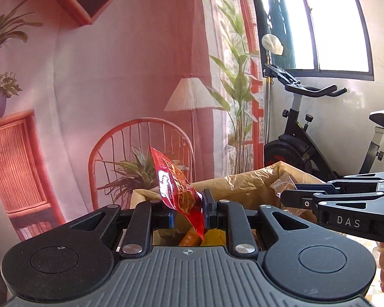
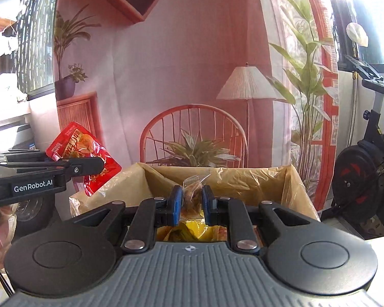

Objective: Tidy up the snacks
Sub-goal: 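Lift both held packets up over the lined box, then open both grippers to drop the packets into the box, then lower both grippers toward the remaining yellow and clear packets, then close the right gripper on the small clear brown-filled packet, then grasp the yellow snack bar with the left gripper while the right holds its packet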

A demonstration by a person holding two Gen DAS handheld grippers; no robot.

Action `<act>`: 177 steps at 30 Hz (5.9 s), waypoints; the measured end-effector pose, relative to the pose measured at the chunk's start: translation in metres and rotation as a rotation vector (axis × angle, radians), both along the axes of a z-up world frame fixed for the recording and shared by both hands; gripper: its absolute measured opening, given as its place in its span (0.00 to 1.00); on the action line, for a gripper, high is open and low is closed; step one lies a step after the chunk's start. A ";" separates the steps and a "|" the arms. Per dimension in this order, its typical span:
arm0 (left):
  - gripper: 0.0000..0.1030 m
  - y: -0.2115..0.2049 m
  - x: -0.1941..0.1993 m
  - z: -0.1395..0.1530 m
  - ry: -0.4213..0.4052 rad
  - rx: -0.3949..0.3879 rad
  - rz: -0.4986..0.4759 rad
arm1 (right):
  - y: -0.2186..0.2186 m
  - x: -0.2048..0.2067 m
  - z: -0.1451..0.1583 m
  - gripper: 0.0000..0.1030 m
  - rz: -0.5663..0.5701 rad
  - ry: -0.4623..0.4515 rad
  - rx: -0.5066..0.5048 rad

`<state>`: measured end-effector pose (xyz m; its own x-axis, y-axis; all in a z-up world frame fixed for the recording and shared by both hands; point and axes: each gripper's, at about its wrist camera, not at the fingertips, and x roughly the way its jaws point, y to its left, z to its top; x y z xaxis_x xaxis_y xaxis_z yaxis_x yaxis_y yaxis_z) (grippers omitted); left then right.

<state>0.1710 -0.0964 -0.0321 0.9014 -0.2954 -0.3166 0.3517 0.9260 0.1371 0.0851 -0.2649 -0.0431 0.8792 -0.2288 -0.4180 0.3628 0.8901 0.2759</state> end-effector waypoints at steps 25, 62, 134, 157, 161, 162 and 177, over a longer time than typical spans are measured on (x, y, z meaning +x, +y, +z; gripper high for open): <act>0.45 0.097 -0.022 -0.011 0.172 -0.098 0.119 | 0.011 -0.051 -0.006 0.40 -0.037 -0.069 0.137; 0.45 0.176 -0.043 -0.127 0.422 -0.109 0.242 | 0.077 -0.019 -0.146 0.42 0.084 0.334 0.265; 0.45 0.170 -0.028 -0.171 0.490 -0.021 0.199 | 0.074 -0.054 -0.183 0.39 0.035 0.340 0.078; 0.51 0.157 0.014 -0.201 0.526 -0.025 0.157 | 0.075 -0.052 -0.183 0.40 0.041 0.346 0.070; 0.51 0.149 0.006 -0.202 0.512 0.043 0.137 | 0.075 -0.051 -0.183 0.40 0.042 0.347 0.069; 0.51 0.147 0.003 -0.202 0.505 0.060 0.128 | 0.075 -0.051 -0.183 0.40 0.042 0.347 0.069; 0.32 0.136 -0.028 -0.185 0.470 0.017 0.142 | 0.075 -0.052 -0.183 0.40 0.043 0.343 0.072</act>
